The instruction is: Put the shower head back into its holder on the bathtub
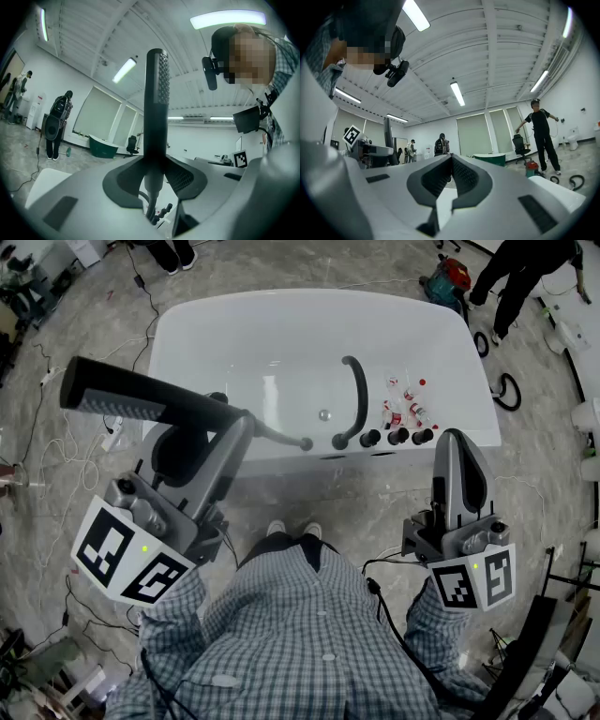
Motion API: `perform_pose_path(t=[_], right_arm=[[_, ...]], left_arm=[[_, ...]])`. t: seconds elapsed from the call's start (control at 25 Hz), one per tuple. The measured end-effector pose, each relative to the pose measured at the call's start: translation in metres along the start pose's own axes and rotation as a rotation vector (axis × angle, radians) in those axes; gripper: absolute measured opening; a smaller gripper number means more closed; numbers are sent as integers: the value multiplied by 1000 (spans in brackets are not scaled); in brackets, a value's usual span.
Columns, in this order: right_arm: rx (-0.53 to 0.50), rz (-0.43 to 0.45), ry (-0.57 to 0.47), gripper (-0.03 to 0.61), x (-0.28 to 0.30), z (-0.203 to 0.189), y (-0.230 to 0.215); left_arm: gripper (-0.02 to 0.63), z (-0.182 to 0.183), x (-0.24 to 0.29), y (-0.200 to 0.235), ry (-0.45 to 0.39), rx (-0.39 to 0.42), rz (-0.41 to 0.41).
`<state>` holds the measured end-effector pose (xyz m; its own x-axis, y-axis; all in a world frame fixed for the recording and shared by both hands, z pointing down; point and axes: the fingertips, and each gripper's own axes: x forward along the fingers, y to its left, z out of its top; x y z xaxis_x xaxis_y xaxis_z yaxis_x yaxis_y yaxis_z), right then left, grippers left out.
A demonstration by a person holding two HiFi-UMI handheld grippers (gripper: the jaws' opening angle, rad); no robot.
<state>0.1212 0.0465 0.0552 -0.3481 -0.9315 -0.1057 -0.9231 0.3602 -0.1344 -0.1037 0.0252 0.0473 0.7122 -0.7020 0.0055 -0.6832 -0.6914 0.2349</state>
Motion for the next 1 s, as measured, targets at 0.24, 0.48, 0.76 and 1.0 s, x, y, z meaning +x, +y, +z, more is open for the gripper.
perform_pose_path(t=[0.24,0.48,0.76,1.0], right_arm=[[5,-5,0,15,-1,-3,-2],[10,-15,4,15,-1,-2,-5],[15,-14,13,15,-1,-5,-3],[-4,-19,22,15,0,-8,-6]], left_arm=[[129,-2,0,2,0,5,11],[129,0,-1,3,-3,-2,14],[129,-2,-2,7,1,2,25],[129,-8,-3,12,8,44,42]])
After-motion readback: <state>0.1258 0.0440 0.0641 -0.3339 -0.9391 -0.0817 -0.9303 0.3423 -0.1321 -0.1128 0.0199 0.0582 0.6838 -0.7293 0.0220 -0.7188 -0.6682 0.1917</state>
